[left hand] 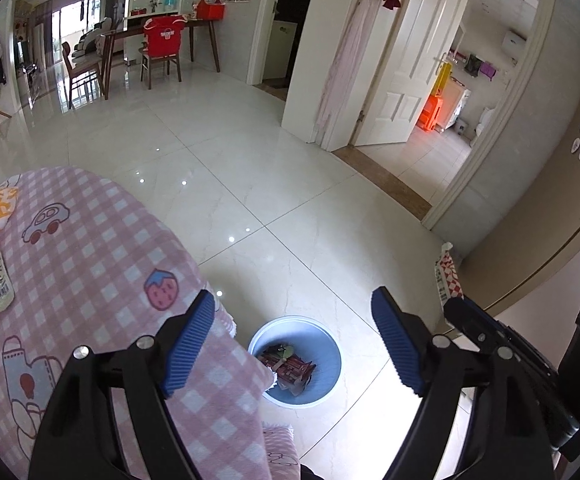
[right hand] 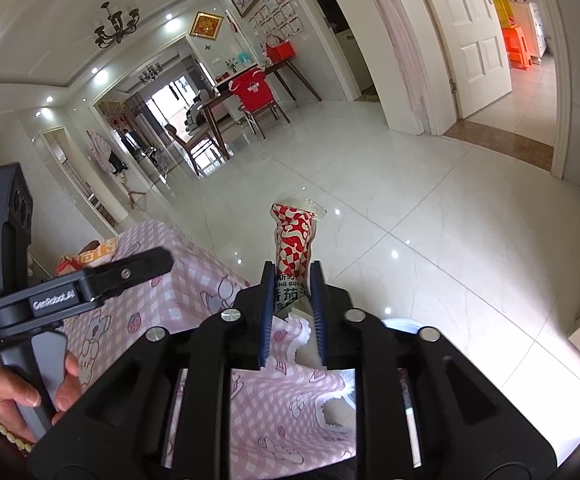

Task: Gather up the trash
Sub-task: 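Release the red-white wrapper into the bucket with the right gripper, then move both grippers back over the table toward the remaining trash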

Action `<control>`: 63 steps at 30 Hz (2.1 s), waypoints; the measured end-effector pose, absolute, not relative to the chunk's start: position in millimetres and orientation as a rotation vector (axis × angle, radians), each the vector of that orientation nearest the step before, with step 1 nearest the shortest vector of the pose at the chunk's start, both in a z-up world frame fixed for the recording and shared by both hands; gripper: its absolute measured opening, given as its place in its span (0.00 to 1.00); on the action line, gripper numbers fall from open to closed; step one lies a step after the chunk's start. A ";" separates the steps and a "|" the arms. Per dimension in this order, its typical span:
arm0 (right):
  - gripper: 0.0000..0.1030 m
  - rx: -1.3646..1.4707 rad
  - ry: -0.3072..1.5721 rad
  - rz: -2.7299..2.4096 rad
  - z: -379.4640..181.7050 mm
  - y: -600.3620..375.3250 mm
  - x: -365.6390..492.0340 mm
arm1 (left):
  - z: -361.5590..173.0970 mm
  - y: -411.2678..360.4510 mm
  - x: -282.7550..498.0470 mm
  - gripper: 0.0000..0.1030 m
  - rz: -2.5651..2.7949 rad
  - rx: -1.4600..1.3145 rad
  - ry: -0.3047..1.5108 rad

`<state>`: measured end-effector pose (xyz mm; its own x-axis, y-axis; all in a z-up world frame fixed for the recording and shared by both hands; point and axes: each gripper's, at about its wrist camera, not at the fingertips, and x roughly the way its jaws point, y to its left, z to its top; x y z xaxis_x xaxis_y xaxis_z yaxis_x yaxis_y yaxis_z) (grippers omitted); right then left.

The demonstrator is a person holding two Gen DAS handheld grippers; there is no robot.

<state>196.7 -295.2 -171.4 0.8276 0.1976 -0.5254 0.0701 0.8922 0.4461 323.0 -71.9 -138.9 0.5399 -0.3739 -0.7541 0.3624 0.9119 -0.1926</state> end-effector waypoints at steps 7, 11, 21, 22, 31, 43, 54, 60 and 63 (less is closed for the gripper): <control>0.71 0.476 0.602 0.035 -183.8 -291.1 202.4 | -137.0 -45.5 323.9 0.77 -0.417 -0.023 0.896; 0.71 0.451 0.609 0.059 -177.4 -277.2 201.1 | -133.0 -28.6 320.5 0.77 -0.408 -0.042 0.885; 0.70 0.359 0.610 0.210 -145.6 -210.2 207.5 | -119.2 44.0 302.0 0.77 -0.321 -0.077 0.837; 0.70 0.345 0.613 0.232 -143.3 -200.2 209.8 | -119.4 52.8 299.6 0.77 -0.304 -0.082 0.833; 0.69 0.194 0.677 0.407 -136.5 -86.7 246.4 | -124.0 175.9 309.2 0.77 -0.094 -0.266 0.854; 0.69 0.154 0.731 0.445 -150.0 -33.6 303.9 | -147.5 208.2 376.1 0.77 -0.053 -0.364 0.935; 0.69 0.156 0.774 0.456 -161.8 -28.3 317.0 | -165.6 202.0 392.2 0.37 -0.011 -0.302 0.978; 0.69 0.143 0.775 0.467 -158.7 -19.2 317.0 | -159.5 212.9 374.1 0.27 -0.049 -0.342 0.941; 0.69 0.116 0.780 0.485 -156.6 -6.6 316.5 | -150.7 216.5 354.5 0.26 -0.066 -0.336 0.909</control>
